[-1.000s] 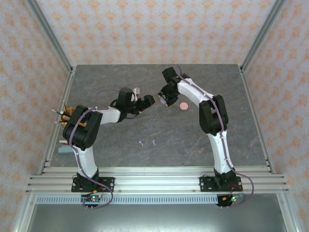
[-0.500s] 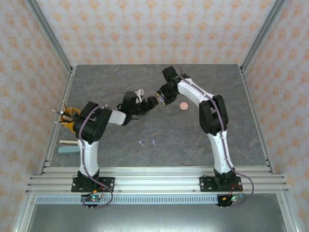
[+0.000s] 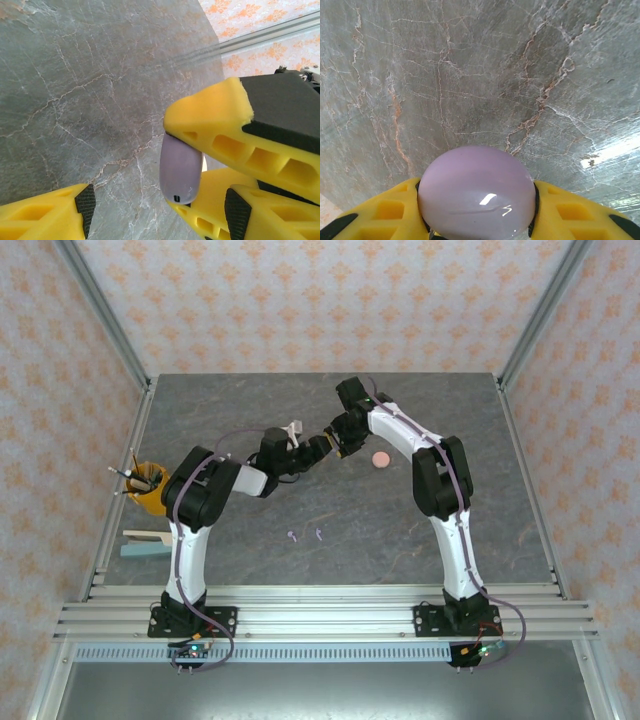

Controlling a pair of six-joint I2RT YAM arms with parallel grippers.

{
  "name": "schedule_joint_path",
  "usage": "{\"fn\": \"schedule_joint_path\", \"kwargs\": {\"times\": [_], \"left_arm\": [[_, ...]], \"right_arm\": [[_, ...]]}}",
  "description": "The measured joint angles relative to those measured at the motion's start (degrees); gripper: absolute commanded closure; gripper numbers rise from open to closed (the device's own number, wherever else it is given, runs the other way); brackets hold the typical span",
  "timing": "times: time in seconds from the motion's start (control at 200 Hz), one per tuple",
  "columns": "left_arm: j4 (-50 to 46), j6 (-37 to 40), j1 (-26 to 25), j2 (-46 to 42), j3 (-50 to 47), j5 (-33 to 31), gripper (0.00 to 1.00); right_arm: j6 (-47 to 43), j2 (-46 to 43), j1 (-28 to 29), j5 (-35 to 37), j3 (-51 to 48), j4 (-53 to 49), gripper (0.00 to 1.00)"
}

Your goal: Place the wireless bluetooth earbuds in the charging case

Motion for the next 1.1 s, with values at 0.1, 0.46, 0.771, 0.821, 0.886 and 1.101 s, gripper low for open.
{"fn": "schedule_joint_path", "kwargs": {"times": [0.1,0.46,0.771,0.821,0.886,1.101], "left_arm": [[0.4,-0.2,-0.2,0.5,0.5,-0.1,0.31],[1.9,-1.6,-0.5,3.1,3.0,-0.2,0.38],[3.1,-2.9,-1.0,4.3,3.8,-0.7,0.47],[3.3,-3.0,-1.0,4.4,3.8,-0.9,0.49],[3.6,-3.1,-1.2,4.6,4.0,-1.1,0.53],[3.9,-3.5,-1.3,4.9,5.1,-1.2,0.62]], "right_arm": [[0.2,0.0,0.0,-0.2,-0.2,0.4,0.56],[1.4,0.0,-0.5,-0.9,-1.0,2.3,0.56],[3.0,-0.2,-0.5,-1.3,-2.6,4.6,0.57],[3.1,-0.2,-0.5,-1.3,-2.8,4.9,0.57],[3.2,-0.3,-0.5,-1.3,-2.9,5.0,0.57],[3.5,-1.2,-0.5,-1.3,-3.6,5.7,0.57]]}}
